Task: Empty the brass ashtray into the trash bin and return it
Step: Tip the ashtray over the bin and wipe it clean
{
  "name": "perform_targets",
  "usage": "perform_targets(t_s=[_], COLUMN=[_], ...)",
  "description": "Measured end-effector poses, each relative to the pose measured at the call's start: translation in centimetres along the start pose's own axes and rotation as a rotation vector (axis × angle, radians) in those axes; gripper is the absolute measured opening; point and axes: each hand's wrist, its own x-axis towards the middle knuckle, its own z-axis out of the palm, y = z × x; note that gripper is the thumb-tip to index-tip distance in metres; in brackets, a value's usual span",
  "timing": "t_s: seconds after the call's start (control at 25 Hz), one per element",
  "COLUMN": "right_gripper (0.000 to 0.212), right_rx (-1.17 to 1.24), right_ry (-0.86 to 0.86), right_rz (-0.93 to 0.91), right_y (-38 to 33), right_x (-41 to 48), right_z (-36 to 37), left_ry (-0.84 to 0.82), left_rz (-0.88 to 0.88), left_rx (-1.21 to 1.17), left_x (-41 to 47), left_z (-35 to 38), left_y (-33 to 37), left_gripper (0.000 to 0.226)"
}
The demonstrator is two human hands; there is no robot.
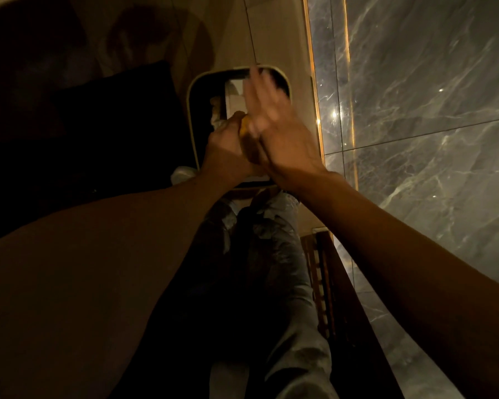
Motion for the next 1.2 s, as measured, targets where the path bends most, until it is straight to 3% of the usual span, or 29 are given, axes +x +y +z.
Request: perform_targets(t_s=[0.08,0.12,0.24,0.36,0.4,0.52,0.56,0.64,0.68,0.76,0.92,1.04,1.2], right_gripper=[0.058,0.059,0.057,0.057,0.058,0.061,0.061,0.058,0.057,0.056,0.046,0.039,0.027], right_rx=[-0.025,-0.016,0.047,0.02,0.021,0.024,0.004,-0.025,0.021,0.213,0.848,0.997,1.108], right_ry=[-0.336,-0.335,-0.018,-0.295,-0.296,0.012,-0.05,-0.339,-0.382,-0.245,0.006,0.075,0.155], right_rz=[-0.014,-0.033,-0.029,-0.004,-0.011,0.027,0.034,0.013,0.007,0.082,0.567,0.676,0.714], right_y=[0.6,0.7,0.1,0.5,0.6,0.1,0.3,1.3,1.7,1.9,2.1,2.9,3.4], right_x=[-1.0,-1.2,-1.6,-2.1,-2.0,-1.2,-1.1,-1.9,-2.2,-2.0,-2.2,-2.6,-2.1], right_z=[0.9,1.3,1.6,1.8,1.7,1.1,1.1,1.4,1.5,1.5,1.2,0.8,-1.1], left_ry=[-0.036,-0.043,0.007,-0.041,-0.044,0.0,0.002,-0.022,-0.021,-0.014,-0.065,-0.122,-0.245], left_rz=[0.009,0.02,0.053,0.008,-0.01,-0.036,-0.032,-0.013,-0.02,-0.061,-0.08,-0.15,-0.434], left_rx=[-0.05,-0.056,0.038,-0.062,-0.089,-0.092,-0.098,-0.095,-0.095,-0.121,-0.067,-0.154,-0.523], left_x=[-0.4,-0.7,-0.7,-0.9,-1.1,-1.2,-1.0,-1.0,-1.1,-1.1,0.0,0.7,0.8], left_z=[-0.2,-0.3,-0.4,-0.6,-0.6,-0.5,-0.4,-0.2,-0.2,-0.4,-0.6,-0.4,0.1], left_y=[0.1,0.0,0.1,0.0,-0.3,-0.7,-0.6,-0.5,-0.6,-1.0,-0.1,0.6,2.1], left_gripper=[0.082,0.084,0.081,0.088,0.092,0.091,0.089,0.092,0.096,0.1,0.11,0.107,0.088])
